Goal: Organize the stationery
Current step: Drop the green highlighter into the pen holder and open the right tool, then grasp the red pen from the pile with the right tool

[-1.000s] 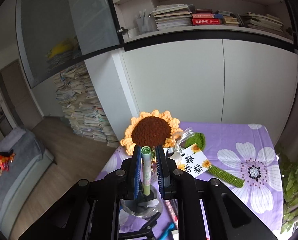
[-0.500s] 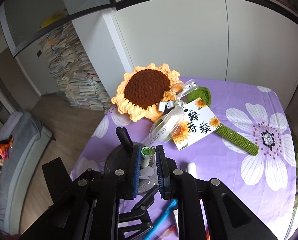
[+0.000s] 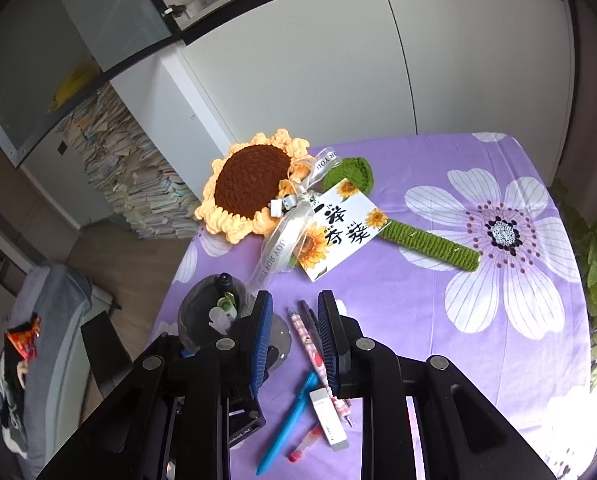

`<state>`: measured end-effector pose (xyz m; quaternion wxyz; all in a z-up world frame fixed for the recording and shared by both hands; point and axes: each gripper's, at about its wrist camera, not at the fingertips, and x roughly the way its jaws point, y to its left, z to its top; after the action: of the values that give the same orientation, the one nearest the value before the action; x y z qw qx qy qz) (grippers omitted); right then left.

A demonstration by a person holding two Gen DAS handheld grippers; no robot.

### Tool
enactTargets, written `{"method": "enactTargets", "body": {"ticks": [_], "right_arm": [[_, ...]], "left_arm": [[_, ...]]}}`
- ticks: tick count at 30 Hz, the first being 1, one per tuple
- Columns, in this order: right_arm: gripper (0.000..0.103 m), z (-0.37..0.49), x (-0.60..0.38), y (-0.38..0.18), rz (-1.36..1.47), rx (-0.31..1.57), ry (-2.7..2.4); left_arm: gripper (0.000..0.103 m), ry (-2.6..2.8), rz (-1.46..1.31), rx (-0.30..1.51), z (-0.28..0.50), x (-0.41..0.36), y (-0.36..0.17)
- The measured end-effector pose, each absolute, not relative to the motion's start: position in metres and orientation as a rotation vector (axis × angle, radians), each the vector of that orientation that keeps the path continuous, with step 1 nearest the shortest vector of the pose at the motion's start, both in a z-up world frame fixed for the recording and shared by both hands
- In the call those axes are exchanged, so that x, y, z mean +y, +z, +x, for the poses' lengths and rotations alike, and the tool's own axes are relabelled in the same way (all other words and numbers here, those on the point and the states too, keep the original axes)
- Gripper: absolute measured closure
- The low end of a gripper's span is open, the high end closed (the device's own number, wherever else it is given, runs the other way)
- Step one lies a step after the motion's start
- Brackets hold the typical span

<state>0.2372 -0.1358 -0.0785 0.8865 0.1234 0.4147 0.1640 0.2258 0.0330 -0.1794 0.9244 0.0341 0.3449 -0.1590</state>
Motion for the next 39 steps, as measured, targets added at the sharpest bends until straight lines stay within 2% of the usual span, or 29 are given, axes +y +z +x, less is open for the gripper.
{"method": "enactTargets", "body": {"ticks": [4,16,29,37,39], "right_arm": [[0.080,0.237,-0.143,-0.089,0.229,0.890,0.300],[0.080,0.250,-0.161,-0.180,0.241,1.184,0.175],[0.080,0.272,-0.159,-0.184,0.334,1.193,0.155],[0.080,0.275,-0.129,-0.183,0.152,1.185,0.134],[0.089,0.274,-0.121,-0.182,0.120,1.189,0.161]], "left_arm": [[0.034,-0.326,0.070,0.708,0.226,0.033,-0.179],[0.034,-0.327,0.071,0.707,0.226,0.033,-0.180],[0.034,-0.327,0.072,0.707,0.225,0.033,-0.180],[0.034,-0.327,0.072,0.707,0.225,0.033,-0.180],[0.034,-0.327,0.072,0.707,0.225,0.033,-0.180]]}}
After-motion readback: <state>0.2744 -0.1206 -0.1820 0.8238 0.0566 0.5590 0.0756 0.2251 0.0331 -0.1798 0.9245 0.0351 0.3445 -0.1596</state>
